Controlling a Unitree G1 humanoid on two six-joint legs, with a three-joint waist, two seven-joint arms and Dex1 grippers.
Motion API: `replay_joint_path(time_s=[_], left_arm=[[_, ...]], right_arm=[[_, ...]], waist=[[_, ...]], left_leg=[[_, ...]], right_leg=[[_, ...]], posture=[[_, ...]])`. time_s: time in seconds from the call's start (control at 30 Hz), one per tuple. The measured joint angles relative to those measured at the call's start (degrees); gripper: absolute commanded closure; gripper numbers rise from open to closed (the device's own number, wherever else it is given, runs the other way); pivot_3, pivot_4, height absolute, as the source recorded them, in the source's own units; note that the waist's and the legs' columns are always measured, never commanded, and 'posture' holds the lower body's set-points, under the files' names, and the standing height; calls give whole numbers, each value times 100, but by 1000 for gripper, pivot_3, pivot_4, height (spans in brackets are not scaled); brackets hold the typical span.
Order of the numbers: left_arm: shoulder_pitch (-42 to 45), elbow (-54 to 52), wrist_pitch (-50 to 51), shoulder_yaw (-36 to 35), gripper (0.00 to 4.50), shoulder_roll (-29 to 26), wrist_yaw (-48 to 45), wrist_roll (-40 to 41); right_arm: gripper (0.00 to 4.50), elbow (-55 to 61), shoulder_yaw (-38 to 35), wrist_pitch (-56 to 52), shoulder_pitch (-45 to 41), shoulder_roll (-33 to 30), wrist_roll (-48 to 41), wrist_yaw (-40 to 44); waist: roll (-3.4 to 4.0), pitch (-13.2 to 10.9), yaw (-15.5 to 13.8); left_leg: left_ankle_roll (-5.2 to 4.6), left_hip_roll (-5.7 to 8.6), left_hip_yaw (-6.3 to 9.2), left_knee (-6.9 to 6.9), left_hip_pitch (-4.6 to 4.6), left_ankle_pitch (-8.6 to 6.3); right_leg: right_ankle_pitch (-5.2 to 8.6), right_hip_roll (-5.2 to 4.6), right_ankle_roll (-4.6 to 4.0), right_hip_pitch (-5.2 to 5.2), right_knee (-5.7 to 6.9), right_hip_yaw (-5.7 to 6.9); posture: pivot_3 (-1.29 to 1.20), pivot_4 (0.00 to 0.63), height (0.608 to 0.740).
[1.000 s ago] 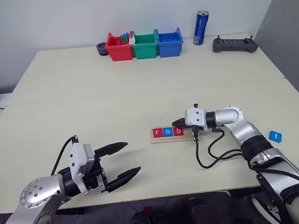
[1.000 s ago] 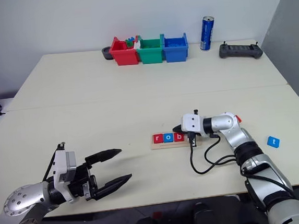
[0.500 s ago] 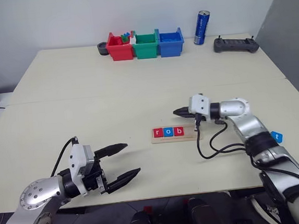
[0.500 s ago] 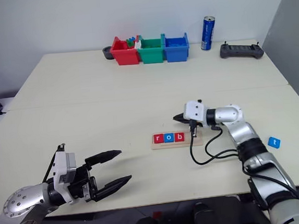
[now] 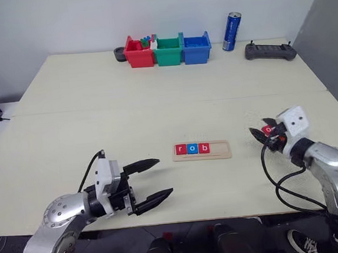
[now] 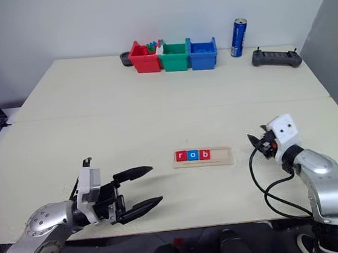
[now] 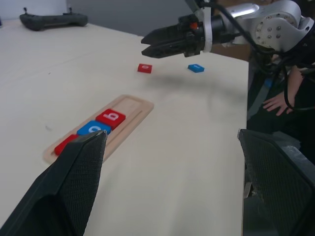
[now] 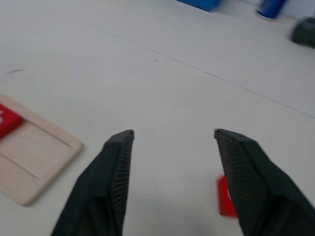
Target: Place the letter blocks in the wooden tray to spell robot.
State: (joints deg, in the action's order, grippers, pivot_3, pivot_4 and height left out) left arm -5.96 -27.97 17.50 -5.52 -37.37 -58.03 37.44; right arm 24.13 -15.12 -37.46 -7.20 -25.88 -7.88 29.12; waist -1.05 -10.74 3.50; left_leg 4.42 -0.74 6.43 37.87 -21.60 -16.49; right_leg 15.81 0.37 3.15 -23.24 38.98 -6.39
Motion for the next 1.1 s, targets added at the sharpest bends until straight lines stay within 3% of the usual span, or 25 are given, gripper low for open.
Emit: replay_joint_path(time_s=[0.07,0.4,0.73,1.1], left_arm=[[167,133,-7,124,0,93,3,-39],[493,437,-31,373,0,274,-12,-184],[561,471,71,412,0,275,4,-203],[625,276,262,406,0,243,117,-154]], right_arm=[[25,80,-192,-113,63,177,12,-403],[25,-186,-375,-443,-101,853,-308,-1156],[25,-1675,-205,633,-179,536,-339,-914],[25,-2557,-147,968,-549,325,-520,-529]], waist=[[4,3,-1],[6,3,-7],[6,3,-8],[6,3,-7]], left_leg=[[0,0,-2,0,0,0],[0,0,-7,0,2,0],[0,1,-11,0,1,0],[0,1,-11,0,2,0]], right_leg=[[0,1,0,0,0,-2],[0,1,0,0,0,-8],[0,1,0,0,-1,-11],[0,2,0,0,0,-12]], posture=[[0,150,740],[0,150,740],[0,150,740],[0,150,740]])
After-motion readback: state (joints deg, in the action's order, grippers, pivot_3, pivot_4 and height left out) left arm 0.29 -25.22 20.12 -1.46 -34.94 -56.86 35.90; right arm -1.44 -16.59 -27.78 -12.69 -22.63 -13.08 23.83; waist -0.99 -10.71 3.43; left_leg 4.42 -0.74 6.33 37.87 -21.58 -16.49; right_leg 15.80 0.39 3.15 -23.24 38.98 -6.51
